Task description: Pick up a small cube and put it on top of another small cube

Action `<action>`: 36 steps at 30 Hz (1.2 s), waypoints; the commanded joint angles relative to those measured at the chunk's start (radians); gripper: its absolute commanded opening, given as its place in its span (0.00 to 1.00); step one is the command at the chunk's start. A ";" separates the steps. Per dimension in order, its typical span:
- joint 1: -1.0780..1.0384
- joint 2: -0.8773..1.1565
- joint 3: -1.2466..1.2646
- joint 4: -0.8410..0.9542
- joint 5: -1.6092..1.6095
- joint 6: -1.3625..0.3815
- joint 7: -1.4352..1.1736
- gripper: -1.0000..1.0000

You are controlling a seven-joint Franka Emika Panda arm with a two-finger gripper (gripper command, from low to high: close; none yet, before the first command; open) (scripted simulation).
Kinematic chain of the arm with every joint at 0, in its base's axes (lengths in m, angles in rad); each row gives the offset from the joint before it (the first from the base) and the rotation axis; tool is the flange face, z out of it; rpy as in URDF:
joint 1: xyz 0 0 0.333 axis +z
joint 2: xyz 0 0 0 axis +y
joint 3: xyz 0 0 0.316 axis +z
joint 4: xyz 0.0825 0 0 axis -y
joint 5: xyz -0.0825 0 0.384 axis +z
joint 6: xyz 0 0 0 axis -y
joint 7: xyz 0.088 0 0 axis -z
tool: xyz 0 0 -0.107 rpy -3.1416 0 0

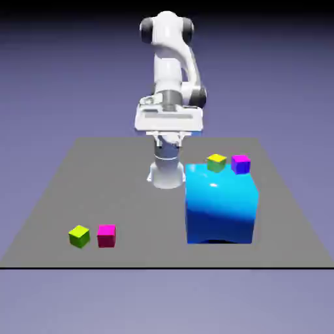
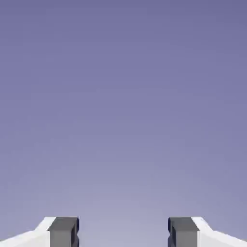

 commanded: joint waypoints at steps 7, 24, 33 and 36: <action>-0.006 0.254 -0.130 0.194 0.077 -0.219 -0.059 0.50; -0.019 0.870 -0.447 0.664 0.264 -0.750 -0.203 0.50; -0.026 1.196 -0.614 0.912 0.363 -1.031 -0.279 0.50; -0.039 1.288 -0.606 0.910 0.412 -0.991 -0.309 0.50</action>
